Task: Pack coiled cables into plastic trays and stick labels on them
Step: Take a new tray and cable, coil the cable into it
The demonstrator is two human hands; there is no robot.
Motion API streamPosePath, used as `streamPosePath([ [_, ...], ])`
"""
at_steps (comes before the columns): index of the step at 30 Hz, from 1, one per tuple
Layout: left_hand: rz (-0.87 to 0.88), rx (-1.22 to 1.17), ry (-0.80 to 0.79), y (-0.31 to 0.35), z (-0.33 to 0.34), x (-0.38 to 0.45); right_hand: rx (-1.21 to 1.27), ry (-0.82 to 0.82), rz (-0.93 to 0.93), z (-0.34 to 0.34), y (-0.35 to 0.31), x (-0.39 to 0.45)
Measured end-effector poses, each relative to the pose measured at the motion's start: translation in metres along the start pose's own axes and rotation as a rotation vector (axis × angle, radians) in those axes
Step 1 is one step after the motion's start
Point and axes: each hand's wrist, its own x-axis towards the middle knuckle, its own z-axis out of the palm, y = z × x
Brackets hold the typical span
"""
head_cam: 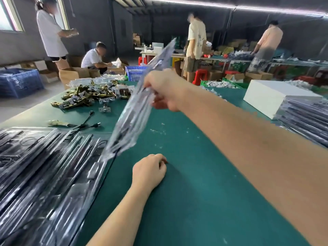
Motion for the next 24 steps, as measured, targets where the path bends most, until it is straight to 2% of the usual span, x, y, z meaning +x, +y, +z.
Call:
streamPosePath([
  [5,0.051,0.058,0.083,0.002,0.012,0.002,0.283,0.297,0.134,-0.090,0.028,0.011],
  [8,0.027,0.117,0.086,0.002,0.016,0.002,0.353,0.408,0.157,-0.147,0.044,0.010],
  [10,-0.003,0.070,0.105,0.004,0.013,0.000,0.434,0.438,0.147,-0.177,0.052,0.005],
  [13,-0.081,-0.249,0.149,0.006,0.007,-0.001,0.491,0.386,0.099,-0.209,0.062,-0.005],
  [16,-0.108,-0.857,0.100,0.016,-0.001,0.001,0.485,0.340,0.041,-0.221,0.068,-0.017],
  [18,-0.157,-1.134,-0.031,0.027,-0.012,0.000,0.462,0.303,0.028,-0.219,0.075,-0.023],
  [21,-0.287,-1.546,-0.404,0.046,-0.030,0.002,0.410,0.193,0.078,-0.208,0.093,-0.020],
  [24,-0.230,-1.675,-0.673,0.060,-0.049,0.007,0.470,0.077,0.153,-0.187,0.114,-0.009],
])
